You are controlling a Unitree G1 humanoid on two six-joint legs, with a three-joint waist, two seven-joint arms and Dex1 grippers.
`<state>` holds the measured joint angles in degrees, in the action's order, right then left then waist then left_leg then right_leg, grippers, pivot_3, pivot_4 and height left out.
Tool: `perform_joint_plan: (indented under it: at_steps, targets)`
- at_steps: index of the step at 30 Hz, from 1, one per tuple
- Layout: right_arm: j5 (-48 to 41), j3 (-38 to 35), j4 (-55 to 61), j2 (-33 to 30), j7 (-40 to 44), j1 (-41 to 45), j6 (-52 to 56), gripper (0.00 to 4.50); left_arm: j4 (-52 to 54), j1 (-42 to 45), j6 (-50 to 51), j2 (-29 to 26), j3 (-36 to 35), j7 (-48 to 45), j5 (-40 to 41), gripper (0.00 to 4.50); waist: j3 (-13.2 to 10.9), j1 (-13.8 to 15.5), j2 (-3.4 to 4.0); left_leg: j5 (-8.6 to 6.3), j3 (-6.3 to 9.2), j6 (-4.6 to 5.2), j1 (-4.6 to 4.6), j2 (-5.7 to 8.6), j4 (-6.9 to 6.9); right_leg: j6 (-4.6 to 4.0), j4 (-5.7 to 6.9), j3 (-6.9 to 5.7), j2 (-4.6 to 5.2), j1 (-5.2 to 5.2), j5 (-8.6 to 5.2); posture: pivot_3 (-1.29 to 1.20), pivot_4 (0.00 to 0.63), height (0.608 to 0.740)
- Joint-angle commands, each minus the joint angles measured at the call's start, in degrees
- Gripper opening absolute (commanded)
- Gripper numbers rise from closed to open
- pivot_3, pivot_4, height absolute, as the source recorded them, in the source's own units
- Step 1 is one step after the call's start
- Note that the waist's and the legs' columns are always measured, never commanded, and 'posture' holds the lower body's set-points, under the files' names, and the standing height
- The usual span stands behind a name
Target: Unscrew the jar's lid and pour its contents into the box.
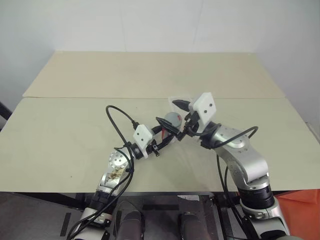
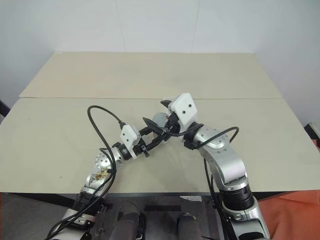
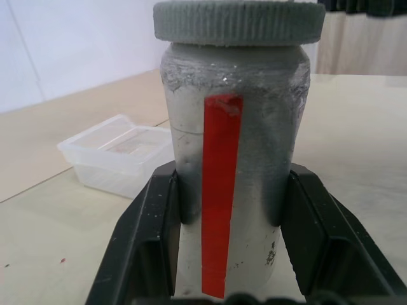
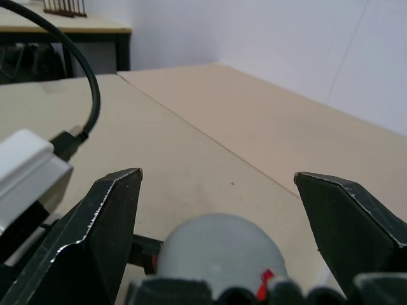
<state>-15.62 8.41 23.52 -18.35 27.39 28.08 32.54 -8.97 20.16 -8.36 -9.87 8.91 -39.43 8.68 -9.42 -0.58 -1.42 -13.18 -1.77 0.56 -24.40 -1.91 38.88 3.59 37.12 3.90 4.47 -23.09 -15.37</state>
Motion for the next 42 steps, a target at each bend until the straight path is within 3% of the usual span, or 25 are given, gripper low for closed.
perform_joint_plan:
  at_steps: [1,8,42]
  targets:
    - [1.4,0.1,3.0,1.2,-2.6,0.4,-0.1,4.47,0.5,1.0,-0.9,0.7,-0.2,0.5,0.6,1.89,0.0,-0.1,0.0,0.0,0.0,0.0,0.0,0.0,0.0,0.0,0.0,0.0,0.0,0.0,0.0,0.0,0.15,0.74]
    - [4.5,2.4,1.4,2.6,-4.7,-0.3,-1.4,4.47,-1.0,2.3,-1.5,0.5,-0.4,-0.2,0.5,1.89,0.0,-0.1,0.0,0.0,0.0,0.0,0.0,-0.01,0.0,0.0,0.0,0.0,-0.01,-0.01,0.0,0.0,0.15,0.74]
    - [6.6,-0.8,3.9,0.6,-6.6,-5.9,-2.4,4.47,-11.8,7.2,-5.0,-3.2,-5.4,-4.9,2.7,1.89,0.0,-0.1,0.0,0.0,-0.14,0.0,-0.01,0.0,0.0,0.0,-0.02,-0.01,-0.02,0.01,0.0,0.0,0.15,0.74]
